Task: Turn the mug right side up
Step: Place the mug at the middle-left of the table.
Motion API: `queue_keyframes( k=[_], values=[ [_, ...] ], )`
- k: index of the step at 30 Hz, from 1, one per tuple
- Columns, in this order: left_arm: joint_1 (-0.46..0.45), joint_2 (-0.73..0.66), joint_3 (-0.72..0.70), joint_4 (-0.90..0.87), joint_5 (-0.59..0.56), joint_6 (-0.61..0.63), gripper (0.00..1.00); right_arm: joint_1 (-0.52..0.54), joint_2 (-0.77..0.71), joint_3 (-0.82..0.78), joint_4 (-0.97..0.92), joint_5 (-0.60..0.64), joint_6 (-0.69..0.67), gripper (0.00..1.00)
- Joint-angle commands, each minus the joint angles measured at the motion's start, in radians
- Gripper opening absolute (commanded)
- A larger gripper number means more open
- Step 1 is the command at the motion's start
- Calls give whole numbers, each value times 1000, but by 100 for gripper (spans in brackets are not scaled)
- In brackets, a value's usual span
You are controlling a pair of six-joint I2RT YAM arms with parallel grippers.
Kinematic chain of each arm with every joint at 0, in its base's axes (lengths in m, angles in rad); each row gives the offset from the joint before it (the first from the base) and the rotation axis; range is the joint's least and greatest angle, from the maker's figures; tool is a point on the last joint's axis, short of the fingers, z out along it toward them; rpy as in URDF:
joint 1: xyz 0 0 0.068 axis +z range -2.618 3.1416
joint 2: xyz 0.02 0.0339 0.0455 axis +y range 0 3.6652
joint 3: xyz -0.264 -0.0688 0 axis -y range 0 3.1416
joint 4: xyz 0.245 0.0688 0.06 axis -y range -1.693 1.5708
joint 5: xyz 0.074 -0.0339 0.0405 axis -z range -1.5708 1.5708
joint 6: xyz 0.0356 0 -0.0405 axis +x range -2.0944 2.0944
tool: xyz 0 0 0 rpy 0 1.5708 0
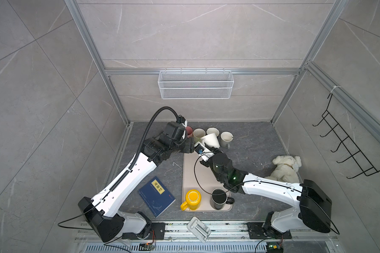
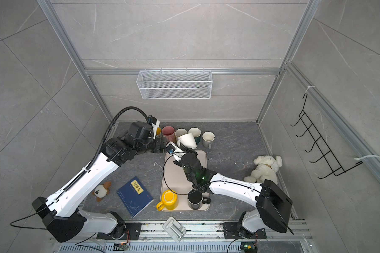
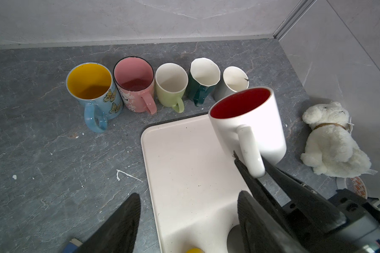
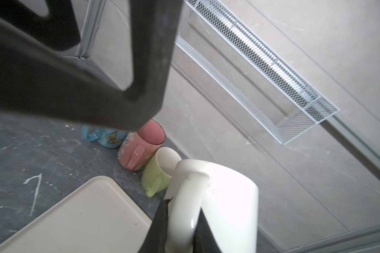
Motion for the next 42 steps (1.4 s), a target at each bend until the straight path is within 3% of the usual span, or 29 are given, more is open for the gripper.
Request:
queue_keyframes(
  k=[1,13,17,24,30,42],
  values=[
    [-6,0,43,96,22,-8,72,40,40,-21,259,21,-208,0],
    [6,-137,-53,197,-134,-49,73,41,99,-68,528,76,-297,0],
    [6,-139,-45,198,-67,-29,73,41,118,-81,609,63,-354,0],
    [7,-19,79,112,232,47,72,47,223,-87,874,29,-604,0],
    [8,61,167,28,364,82,72,47,235,-76,874,17,-595,0],
    [21,112,185,-77,296,46,71,47,235,-63,874,0,-615,0]
  ],
)
